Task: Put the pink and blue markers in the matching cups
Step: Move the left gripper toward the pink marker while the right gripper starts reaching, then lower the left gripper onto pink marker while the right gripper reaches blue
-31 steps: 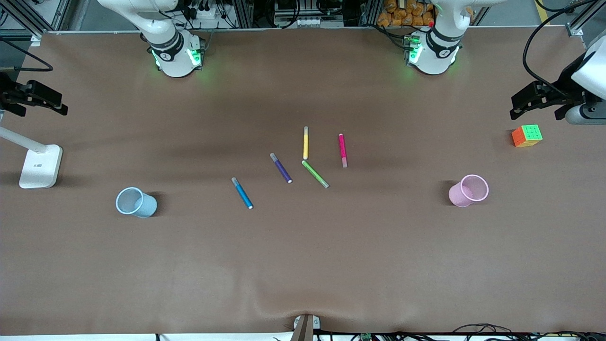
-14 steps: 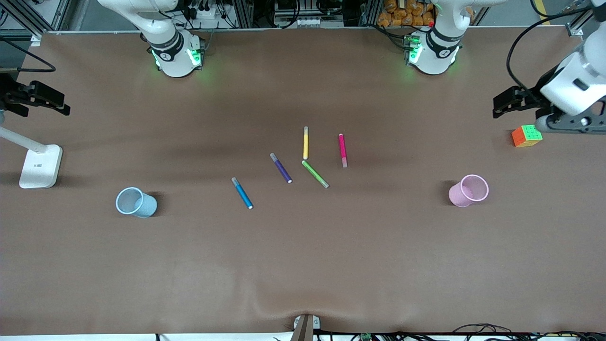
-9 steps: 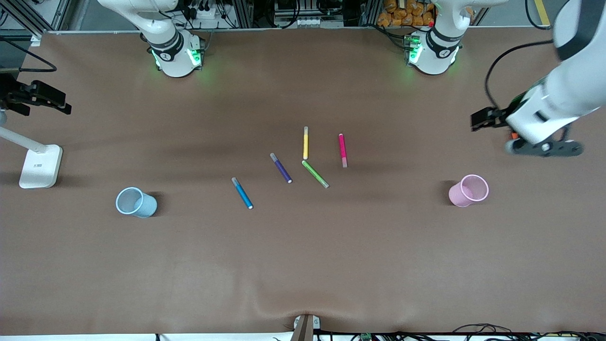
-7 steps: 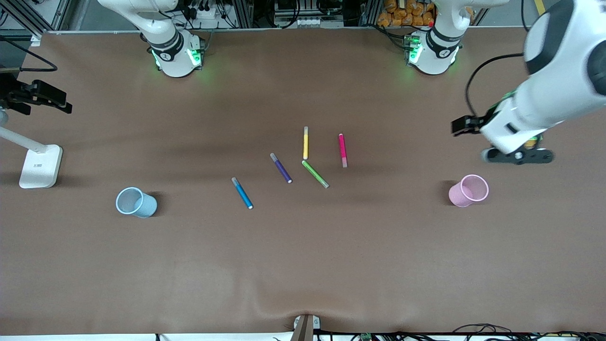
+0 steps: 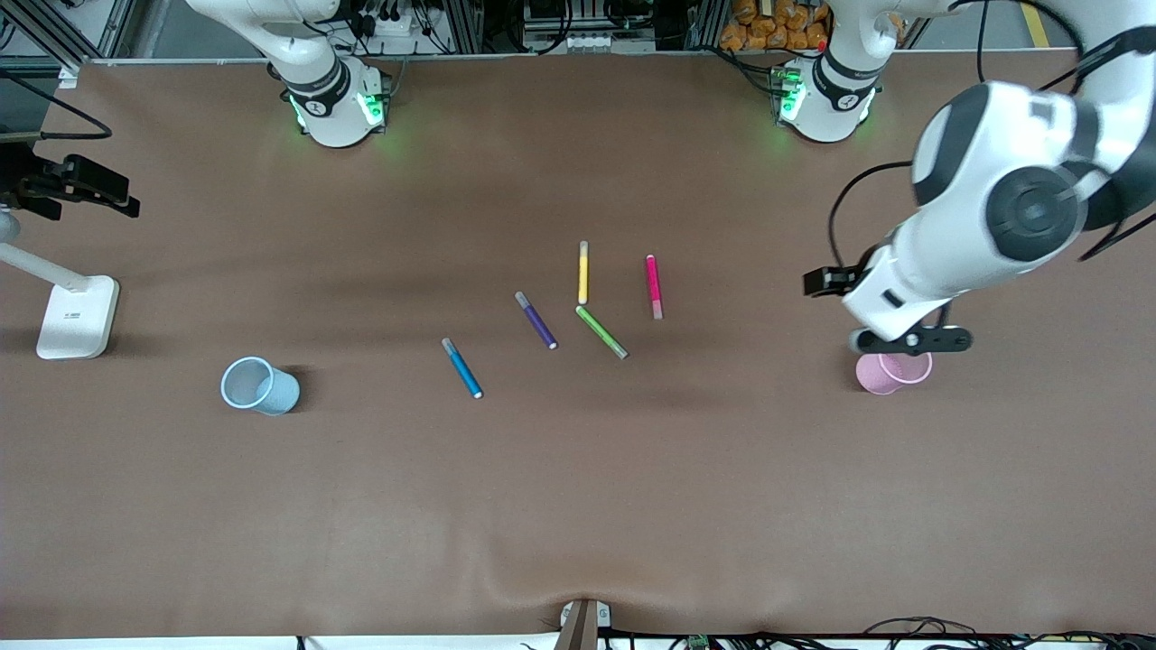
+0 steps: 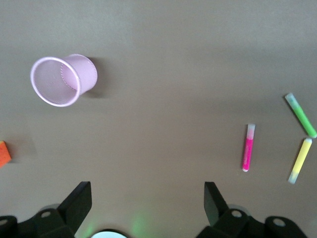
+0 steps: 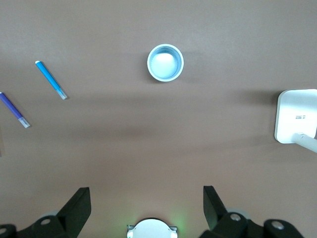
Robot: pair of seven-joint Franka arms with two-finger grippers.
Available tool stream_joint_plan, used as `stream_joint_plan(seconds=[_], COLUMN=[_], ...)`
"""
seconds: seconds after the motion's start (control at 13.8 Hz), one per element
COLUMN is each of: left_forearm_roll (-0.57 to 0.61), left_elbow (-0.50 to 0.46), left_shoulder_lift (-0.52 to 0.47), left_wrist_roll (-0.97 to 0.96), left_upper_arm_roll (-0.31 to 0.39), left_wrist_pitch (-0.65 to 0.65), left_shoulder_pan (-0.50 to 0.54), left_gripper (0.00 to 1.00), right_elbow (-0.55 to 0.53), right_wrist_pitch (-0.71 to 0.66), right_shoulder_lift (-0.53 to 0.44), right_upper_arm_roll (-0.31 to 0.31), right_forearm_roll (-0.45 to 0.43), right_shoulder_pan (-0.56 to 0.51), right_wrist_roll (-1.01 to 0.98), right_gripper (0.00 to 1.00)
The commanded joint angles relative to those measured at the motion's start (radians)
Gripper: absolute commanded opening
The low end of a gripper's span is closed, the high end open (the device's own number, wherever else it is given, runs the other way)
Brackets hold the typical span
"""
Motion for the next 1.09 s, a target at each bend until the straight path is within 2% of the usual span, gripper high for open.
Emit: stream_joint_plan(seconds=[0.0, 0.36, 0.51, 0.58, 0.8, 1.02], left_forearm_roll=[0.001, -0.014, -0.038, -0.040, -0.038, -0.040], left_elbow=[0.015, 0.012, 0.012, 0.010, 0.010, 0.004], left_shoulder_lift=[0.053, 0.135, 0.171, 0.188, 0.241, 0.299], left_wrist_roll=[-0.106, -0.190, -0.256, -0.279, -0.333, -0.369], left_upper_arm_roll=[-0.001, -0.003, -0.001, -0.001, -0.001, -0.001], left_wrist_pitch=[0.027, 0.102, 0.145, 0.164, 0.219, 0.285], left_shoulder_pan=[-0.054, -0.135, -0.176, -0.195, -0.250, -0.285], left_gripper=[1.00, 1.00, 1.00, 1.00, 1.00, 1.00], right_elbow=[-0.001, -0.012, -0.029, -0.062, -0.189, -0.254], right_wrist_pitch=[0.006, 0.010, 0.055, 0.102, 0.269, 0.400], right_shoulder_lift=[0.005, 0.047, 0.073, 0.073, 0.079, 0.126], right_upper_arm_roll=[0.013, 0.014, 0.014, 0.016, 0.016, 0.014], right_forearm_roll=[-0.001, 0.004, 0.005, 0.010, 0.105, 0.105], right_shoulder_pan=[-0.015, 0.063, 0.099, 0.122, 0.171, 0.235], right_wrist_roll=[0.004, 0.021, 0.019, 0.019, 0.003, -0.066], right_gripper=[1.00, 1.00, 1.00, 1.00, 1.00, 1.00])
